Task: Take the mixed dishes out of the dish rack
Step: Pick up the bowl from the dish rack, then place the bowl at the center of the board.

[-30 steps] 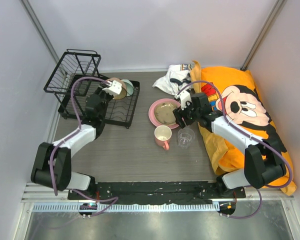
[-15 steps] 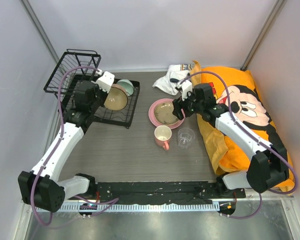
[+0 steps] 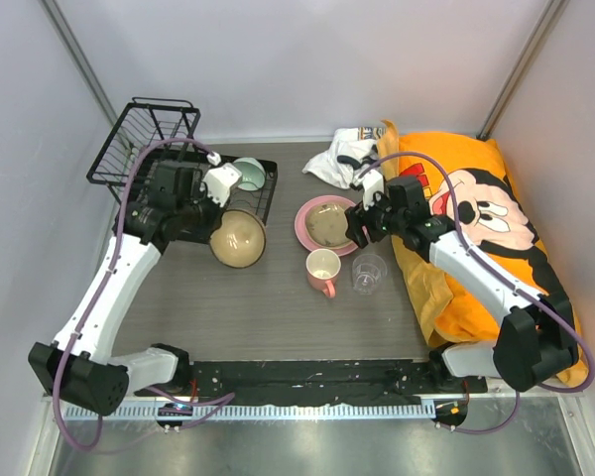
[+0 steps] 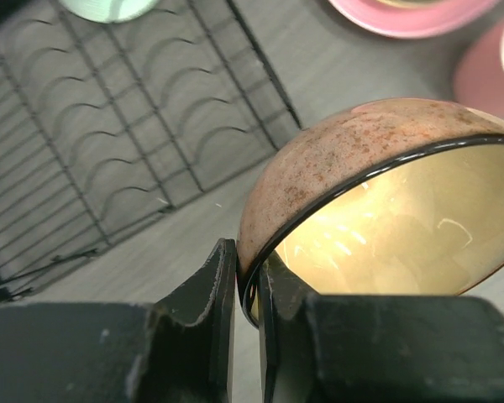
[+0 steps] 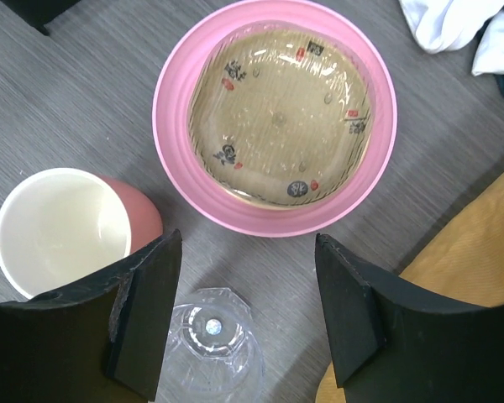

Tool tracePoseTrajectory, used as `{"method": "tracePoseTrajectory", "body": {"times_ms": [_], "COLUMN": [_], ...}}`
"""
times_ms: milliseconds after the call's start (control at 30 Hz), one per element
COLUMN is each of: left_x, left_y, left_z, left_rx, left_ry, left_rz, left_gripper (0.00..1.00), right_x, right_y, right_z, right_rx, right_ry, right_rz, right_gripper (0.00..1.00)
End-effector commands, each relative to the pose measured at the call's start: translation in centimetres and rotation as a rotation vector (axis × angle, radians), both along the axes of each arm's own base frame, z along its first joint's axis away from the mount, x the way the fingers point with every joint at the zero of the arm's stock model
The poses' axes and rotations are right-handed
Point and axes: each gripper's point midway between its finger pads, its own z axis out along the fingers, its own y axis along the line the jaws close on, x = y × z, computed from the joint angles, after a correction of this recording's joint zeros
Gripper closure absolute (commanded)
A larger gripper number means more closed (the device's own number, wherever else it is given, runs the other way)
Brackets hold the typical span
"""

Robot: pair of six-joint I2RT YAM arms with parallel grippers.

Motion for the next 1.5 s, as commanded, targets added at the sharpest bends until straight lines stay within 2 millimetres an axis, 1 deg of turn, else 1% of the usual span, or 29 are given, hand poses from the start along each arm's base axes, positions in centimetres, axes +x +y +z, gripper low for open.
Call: {"method": "tracePoseTrajectory", "body": {"times_ms": [0,33,100,133,200,233,300,333,400,433,500,533,567,600,700,800,1133,1333,1467], "left_x": [-2.0,-2.7,-3.3,-3.8,-4.3,-4.6,-4.9,-5.2,-5.9,-5.9,-6.7,-7.0,-7.0,-7.5,-7.9,-8.2,-8.2,-8.1,-8.1], "left_y": [-2.2,-2.4,-2.8,-3.4,-4.0,-4.8,-5.7,-6.5,-7.7,-8.1,-9.3,-9.8,-10.0,-10.6,-11.4,-11.8,-12.5,-12.3,-12.2], "left_z": [1.3,0.7,-0.3,-0.7,-1.6,-2.0,-2.8,-3.6,-4.3,-5.2,-6.2,-6.5,-7.4,-7.8,-9.3,-10.5,-13.5,-15.4,-16.1], "left_rx": [-0.048,-0.035,-0.023,-0.017,-0.011,-0.003,0.006,0.027,0.048,0.071,0.095,0.105,0.13,0.145,0.174,0.197,0.252,0.302,0.324], "left_ry": [0.064,0.103,0.149,0.166,0.191,0.203,0.227,0.25,0.273,0.299,0.328,0.34,0.363,0.374,0.417,0.451,0.501,0.535,0.557], "left_rz": [-0.104,-0.121,-0.138,-0.159,-0.173,-0.199,-0.217,-0.242,-0.279,-0.288,-0.329,-0.34,-0.346,-0.367,-0.392,-0.407,-0.425,-0.431,-0.438], "left_gripper": [1.0,1.0,1.0,1.0,1.0,1.0,1.0,1.0,1.0,1.0,1.0,1.0,1.0,1.0,1.0,1.0,1.0,1.0,1.0], "right_x": [0.6,0.6,0.6,0.6,0.7,0.7,0.7,0.8,0.8,0.8,0.8,0.8,0.8,0.8,0.8,0.7,0.5,0.5,0.5], "right_y": [0.1,0.0,-0.1,-0.3,-0.3,-0.6,-0.7,-0.8,-1.0,-1.1,-1.2,-1.2,-1.3,-1.3,-1.4,-1.4,-1.6,-1.6,-1.6], "right_z": [1.8,1.5,1.8,1.6,1.9,1.8,1.8,1.8,1.7,1.7,1.6,1.5,1.5,1.4,1.4,1.2,1.4,1.4,1.4], "right_rx": [0.018,0.014,0.017,0.015,0.022,0.021,0.022,0.023,0.023,0.023,0.022,0.022,0.022,0.022,0.025,0.025,0.027,0.029,0.029], "right_ry": [-0.087,-0.086,-0.103,-0.101,-0.114,-0.113,-0.115,-0.118,-0.116,-0.118,-0.114,-0.114,-0.113,-0.111,-0.109,-0.106,-0.113,-0.113,-0.113], "right_rz": [0.001,0.0,-0.002,-0.005,-0.006,-0.012,-0.013,-0.016,-0.018,-0.019,-0.02,-0.02,-0.02,-0.021,-0.018,-0.017,-0.014,-0.012,-0.01], "right_gripper": [0.31,0.31,0.31,0.31,0.31,0.31,0.31,0.31,0.31,0.31,0.31,0.31,0.31,0.31,0.31,0.31,0.31,0.31,0.31]}}
